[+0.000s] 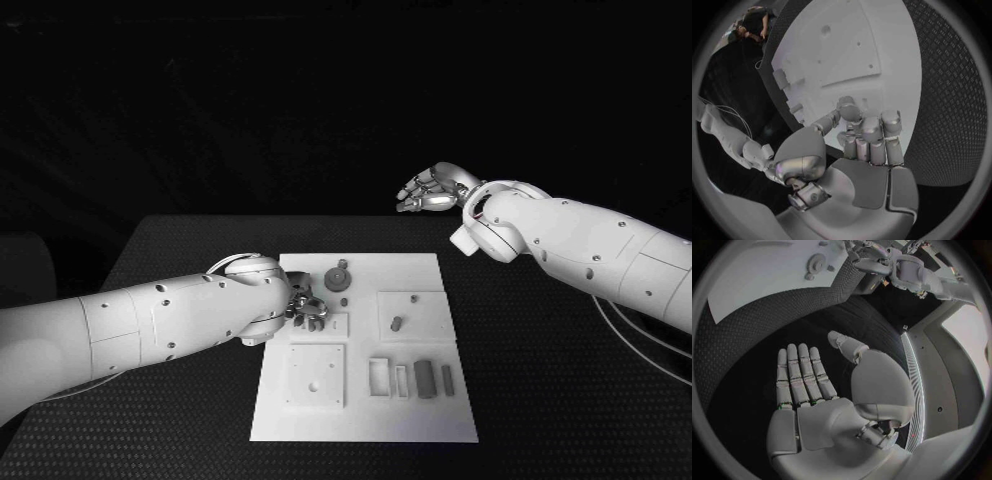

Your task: Assemble the parts on the task board

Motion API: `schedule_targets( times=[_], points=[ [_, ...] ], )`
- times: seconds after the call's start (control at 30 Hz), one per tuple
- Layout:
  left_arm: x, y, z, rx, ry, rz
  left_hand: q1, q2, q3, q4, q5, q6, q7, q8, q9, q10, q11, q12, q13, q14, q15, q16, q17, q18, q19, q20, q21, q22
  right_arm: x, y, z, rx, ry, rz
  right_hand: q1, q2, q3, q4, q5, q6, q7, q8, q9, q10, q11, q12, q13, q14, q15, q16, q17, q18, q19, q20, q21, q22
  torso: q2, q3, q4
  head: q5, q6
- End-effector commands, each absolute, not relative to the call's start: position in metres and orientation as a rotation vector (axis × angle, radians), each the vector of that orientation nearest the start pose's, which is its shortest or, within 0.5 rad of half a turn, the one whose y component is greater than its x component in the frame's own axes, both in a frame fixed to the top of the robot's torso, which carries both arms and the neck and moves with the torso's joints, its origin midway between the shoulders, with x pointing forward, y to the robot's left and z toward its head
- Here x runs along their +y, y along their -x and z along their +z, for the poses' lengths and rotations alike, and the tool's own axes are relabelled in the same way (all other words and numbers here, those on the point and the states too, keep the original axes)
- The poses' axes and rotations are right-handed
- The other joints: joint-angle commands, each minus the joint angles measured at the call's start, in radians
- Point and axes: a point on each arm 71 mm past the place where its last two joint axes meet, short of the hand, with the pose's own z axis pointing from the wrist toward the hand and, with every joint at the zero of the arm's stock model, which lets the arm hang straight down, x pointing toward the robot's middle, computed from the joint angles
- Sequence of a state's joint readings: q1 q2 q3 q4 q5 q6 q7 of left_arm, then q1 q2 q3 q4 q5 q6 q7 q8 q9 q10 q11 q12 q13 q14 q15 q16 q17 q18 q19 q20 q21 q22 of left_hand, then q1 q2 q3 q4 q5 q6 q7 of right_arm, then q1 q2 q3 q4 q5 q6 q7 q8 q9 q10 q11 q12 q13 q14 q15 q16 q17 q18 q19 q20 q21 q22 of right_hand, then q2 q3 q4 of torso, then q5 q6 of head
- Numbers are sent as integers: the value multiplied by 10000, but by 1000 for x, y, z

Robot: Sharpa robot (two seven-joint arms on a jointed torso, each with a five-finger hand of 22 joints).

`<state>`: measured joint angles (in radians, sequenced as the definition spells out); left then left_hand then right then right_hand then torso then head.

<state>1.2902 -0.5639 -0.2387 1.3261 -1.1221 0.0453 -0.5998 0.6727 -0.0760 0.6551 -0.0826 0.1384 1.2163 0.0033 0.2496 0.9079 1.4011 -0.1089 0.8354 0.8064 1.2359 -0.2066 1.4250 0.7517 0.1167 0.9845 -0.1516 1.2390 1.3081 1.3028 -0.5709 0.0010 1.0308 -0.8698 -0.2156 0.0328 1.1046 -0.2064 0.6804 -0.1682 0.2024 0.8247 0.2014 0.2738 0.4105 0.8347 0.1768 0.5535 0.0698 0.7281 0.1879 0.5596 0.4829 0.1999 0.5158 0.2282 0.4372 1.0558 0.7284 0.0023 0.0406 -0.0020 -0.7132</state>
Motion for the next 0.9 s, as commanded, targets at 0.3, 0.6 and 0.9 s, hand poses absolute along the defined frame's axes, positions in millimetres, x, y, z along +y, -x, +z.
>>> schedule_targets(
  times=[0.3, 0.6, 0.9],
  points=[
    [144, -498, -254, 23069, 500, -2465, -33, -430, -20, 86, -52, -62, -18, -98, -32, 30, -2, -60, -15, -8, -83, -52, -22, 135, 14, -1165, -81, 2, -207, -588, -149, 16804, -3795, 8648, -108, 11, -49, -6, 35, -73, 26, 49, -20, 41, -3, -66, -18, -82, 15, -38, -12, -88, -83, -27, -75, 26, 0, 10, 0, 0, -20],
    [146, -500, -255, 23108, 627, -2462, 29, -750, 49, 198, -68, -67, -15, -129, -43, 30, 0, -81, -17, -13, -83, -73, -35, 144, 37, -1171, -101, -15, -208, -588, -150, 16905, -3819, 8615, -104, 18, -52, -9, 27, -81, 29, 47, -25, 35, -1, -70, -18, -93, 20, -37, -12, -90, -93, -26, -83, 35, 2, 11, 4, 3, 4],
    [147, -500, -255, 23198, 831, -2540, 198, -338, 65, 163, 182, -74, 2, -151, -33, 30, 11, -101, -8, -19, -70, -78, -38, 132, 41, -1161, -97, -11, -208, -588, -150, 16925, -3815, 8617, -91, 32, -46, -15, 27, -83, 29, 48, -28, 35, -1, -70, -18, -96, 21, -34, -12, -89, -96, -27, -88, 40, 1, 3, 4, 2, -10]
  ],
)
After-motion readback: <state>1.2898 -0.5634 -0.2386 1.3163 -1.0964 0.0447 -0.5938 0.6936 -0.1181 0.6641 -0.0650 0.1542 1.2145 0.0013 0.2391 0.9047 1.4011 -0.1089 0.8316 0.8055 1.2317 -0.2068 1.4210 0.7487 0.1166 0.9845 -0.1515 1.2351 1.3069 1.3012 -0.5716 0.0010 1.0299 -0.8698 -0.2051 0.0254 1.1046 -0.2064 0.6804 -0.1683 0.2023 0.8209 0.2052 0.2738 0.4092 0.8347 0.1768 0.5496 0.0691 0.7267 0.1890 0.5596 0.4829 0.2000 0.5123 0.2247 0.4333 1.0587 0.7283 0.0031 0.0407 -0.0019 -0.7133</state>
